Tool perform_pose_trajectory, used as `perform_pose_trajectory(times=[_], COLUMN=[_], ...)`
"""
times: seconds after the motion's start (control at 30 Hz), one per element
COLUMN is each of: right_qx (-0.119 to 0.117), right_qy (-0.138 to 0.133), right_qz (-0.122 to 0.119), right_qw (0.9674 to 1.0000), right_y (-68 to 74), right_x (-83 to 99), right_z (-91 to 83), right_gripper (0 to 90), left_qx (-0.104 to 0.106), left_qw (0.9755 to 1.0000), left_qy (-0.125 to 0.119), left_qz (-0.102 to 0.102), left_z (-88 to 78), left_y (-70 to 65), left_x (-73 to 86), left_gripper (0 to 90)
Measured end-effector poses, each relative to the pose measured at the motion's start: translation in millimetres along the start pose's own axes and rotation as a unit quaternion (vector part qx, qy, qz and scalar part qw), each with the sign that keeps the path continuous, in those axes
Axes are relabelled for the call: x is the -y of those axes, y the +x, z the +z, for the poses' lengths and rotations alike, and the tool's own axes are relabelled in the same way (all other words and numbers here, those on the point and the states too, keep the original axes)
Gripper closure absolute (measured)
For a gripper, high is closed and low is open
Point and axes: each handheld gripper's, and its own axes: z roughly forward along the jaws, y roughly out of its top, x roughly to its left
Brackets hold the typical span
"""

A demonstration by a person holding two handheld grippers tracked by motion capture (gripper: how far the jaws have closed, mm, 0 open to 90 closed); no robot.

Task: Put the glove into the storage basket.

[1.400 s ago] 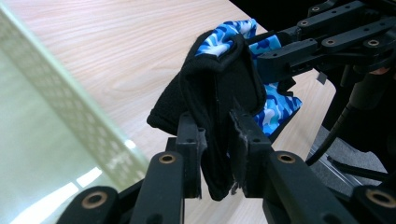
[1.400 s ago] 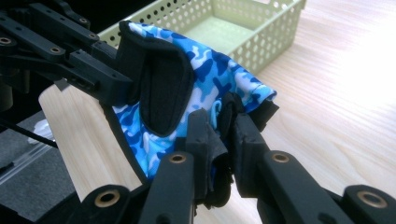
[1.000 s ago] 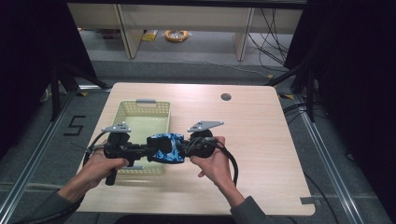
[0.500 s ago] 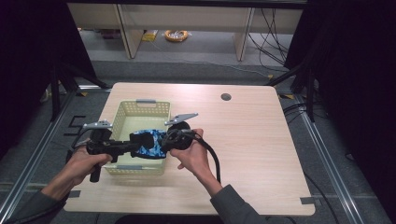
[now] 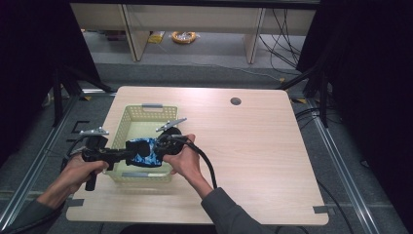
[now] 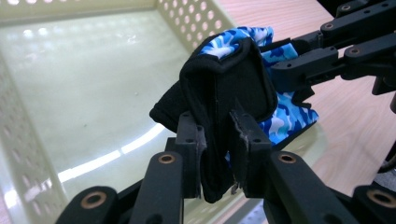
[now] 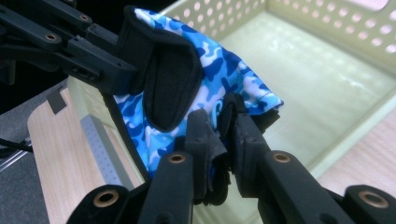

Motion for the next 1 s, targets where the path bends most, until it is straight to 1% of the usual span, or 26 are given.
perform_pose_trajectory(times=[0.07, 0.13, 0.17, 0.2, 0.23, 0.33, 0.37, 0.4, 0.43, 0.47, 0.53, 0.57, 0.63, 0.67, 0.7, 0.73, 0.77, 0.8, 0.9, 0.93, 0.97, 1.0], right_qx=[-0.003, 0.004, -0.002, -0.001, -0.005, -0.002, 0.0, -0.002, -0.004, -0.003, -0.004, 0.001, 0.004, 0.0, 0.003, 0.001, 0.003, 0.002, 0.002, 0.004, 0.002, 0.001], right_qy=[0.007, 0.015, 0.009, 0.012, 0.013, 0.03, 0.035, 0.034, 0.04, 0.043, 0.045, 0.051, 0.056, 0.057, 0.058, 0.06, 0.061, 0.062, 0.066, 0.068, 0.069, 0.069], right_qz=[0.002, 0.001, -0.012, -0.016, -0.01, -0.014, -0.004, -0.013, -0.023, -0.021, -0.032, -0.028, -0.024, -0.027, -0.026, -0.019, -0.021, -0.02, -0.02, -0.019, -0.019, -0.023], right_qw=[1.0, 0.9999, 0.9999, 0.9998, 0.9999, 0.9995, 0.9994, 0.9993, 0.9989, 0.9989, 0.9984, 0.9983, 0.9981, 0.998, 0.998, 0.998, 0.9979, 0.9979, 0.9976, 0.9975, 0.9974, 0.9974], right_y=[-0.4, 0.1, -1.4, -2.1, -1.7, -1.4, -0.4, -0.6, -0.8, 0.2, 0.3, 1.2, 1.6, 0.8, 0.7, 1.2, 0.8, 0.9, 0.2, 0.4, 0.3, -0.3], right_x=[0.3, 0.7, 1.0, 1.4, 2.2, 3.3, 4.2, 4.6, 4.5, 5.0, 4.9, 5.1, 5.3, 5.3, 5.4, 5.7, 5.7, 5.9, 6.0, 6.0, 6.2, 6.3], right_z=[5.8, 9.8, 12.8, 14.3, 16.8, 22.0, 24.8, 27.2, 27.5, 28.7, 31.5, 32.1, 34.0, 35.0, 35.4, 35.7, 36.0, 36.5, 38.5, 38.8, 39.6, 40.8], right_gripper=[78.4, 78.3, 78.3, 78.2, 78.1, 77.6, 77.5, 77.4, 77.4, 77.3, 77.1, 76.9, 76.8, 76.7, 76.6, 76.6, 76.6, 76.6, 76.1, 76.1, 76.0, 75.8], left_qx=[-0.001, -0.002, -0.002, -0.002, -0.003, -0.007, -0.006, -0.006, -0.005, -0.006, -0.01, -0.01, -0.007, -0.01, -0.01, -0.011, -0.013, -0.009, -0.015, -0.018, -0.019, -0.019], left_qw=[1.0, 1.0, 1.0, 0.9999, 0.9999, 0.9999, 0.9998, 0.9998, 0.9997, 0.9996, 0.9996, 0.9995, 0.9995, 0.9994, 0.9994, 0.9994, 0.9993, 0.9993, 0.9991, 0.9991, 0.999, 0.9989], left_qy=[0.004, 0.006, 0.008, 0.011, 0.011, 0.012, 0.015, 0.021, 0.021, 0.025, 0.025, 0.027, 0.029, 0.031, 0.032, 0.032, 0.033, 0.034, 0.038, 0.036, 0.039, 0.041], left_qz=[0.0, -0.002, -0.001, -0.001, -0.004, -0.005, -0.008, -0.006, -0.01, -0.009, -0.009, -0.008, -0.009, -0.01, -0.01, -0.011, -0.011, -0.013, -0.011, -0.013, -0.011, -0.01], left_z=[1.5, 2.2, 2.3, 2.5, 3.1, 4.5, 5.2, 5.5, 6.4, 6.9, 8.8, 9.6, 11.1, 11.6, 12.2, 12.8, 13.2, 13.9, 15.5, 16.6, 17.0, 17.8], left_y=[2.2, 3.4, 4.1, 4.8, 5.4, 8.1, 9.2, 11.1, 11.9, 12.5, 12.1, 12.5, 13.6, 13.9, 14.4, 14.6, 14.6, 14.8, 14.1, 13.5, 13.9, 14.3], left_x=[1.6, 2.6, 3.2, 4.0, 5.1, 8.6, 9.8, 10.9, 12.3, 13.3, 14.9, 15.2, 15.3, 15.4, 15.7, 16.1, 16.6, 16.8, 17.9, 18.4, 18.6, 18.8], left_gripper=[73.6, 73.6, 73.6, 73.5, 73.5, 73.6, 73.5, 73.4, 73.4, 73.3, 73.3, 73.3, 73.3, 73.3, 73.2, 73.2, 73.2, 73.1, 72.9, 72.8, 72.8, 72.7])
